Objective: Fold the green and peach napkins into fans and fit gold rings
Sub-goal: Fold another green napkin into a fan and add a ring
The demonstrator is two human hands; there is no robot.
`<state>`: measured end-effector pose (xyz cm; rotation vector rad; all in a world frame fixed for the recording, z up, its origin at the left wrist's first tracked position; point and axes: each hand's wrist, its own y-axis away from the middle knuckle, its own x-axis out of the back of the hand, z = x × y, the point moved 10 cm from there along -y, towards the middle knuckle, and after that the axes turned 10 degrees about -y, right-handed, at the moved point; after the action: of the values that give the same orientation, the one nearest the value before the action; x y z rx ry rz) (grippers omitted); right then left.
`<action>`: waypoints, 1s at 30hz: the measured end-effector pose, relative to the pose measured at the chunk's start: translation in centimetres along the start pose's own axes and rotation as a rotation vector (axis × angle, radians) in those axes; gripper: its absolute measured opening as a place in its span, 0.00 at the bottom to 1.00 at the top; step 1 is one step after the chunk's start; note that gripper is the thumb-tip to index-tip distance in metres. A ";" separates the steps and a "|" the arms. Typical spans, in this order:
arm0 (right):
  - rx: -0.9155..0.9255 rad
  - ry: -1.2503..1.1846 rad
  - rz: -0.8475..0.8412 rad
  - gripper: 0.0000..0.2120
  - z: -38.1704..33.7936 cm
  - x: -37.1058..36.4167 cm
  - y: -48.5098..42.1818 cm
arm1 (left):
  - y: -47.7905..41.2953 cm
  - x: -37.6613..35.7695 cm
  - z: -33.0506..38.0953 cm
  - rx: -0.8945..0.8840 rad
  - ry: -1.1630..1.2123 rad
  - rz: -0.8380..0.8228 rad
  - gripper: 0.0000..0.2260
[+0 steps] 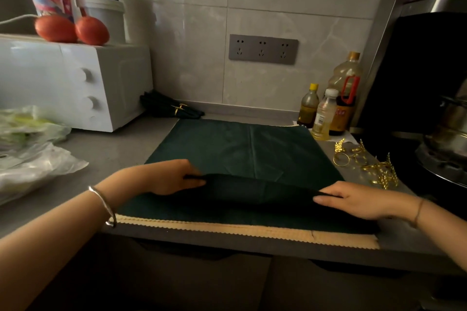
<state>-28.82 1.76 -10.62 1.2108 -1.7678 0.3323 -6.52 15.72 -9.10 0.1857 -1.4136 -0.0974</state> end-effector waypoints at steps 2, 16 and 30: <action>-0.060 -0.038 -0.071 0.32 0.3 0.4 0.3 | 0.1 0.3 -0.8 0.022 0.045 -0.079 0.11; -0.077 0.021 0.069 0.14 2.2 7.6 -5.6 | -6.0 4.6 -9.4 0.216 0.121 -0.087 0.08; -0.135 0.174 0.504 0.05 9.1 11.8 -17.9 | -17.8 4.7 -17.1 0.497 -0.072 0.450 0.09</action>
<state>-19.61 -19.66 -10.63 0.6085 -1.8901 0.5799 11.89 -1.42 -10.36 0.2692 -1.5007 0.6279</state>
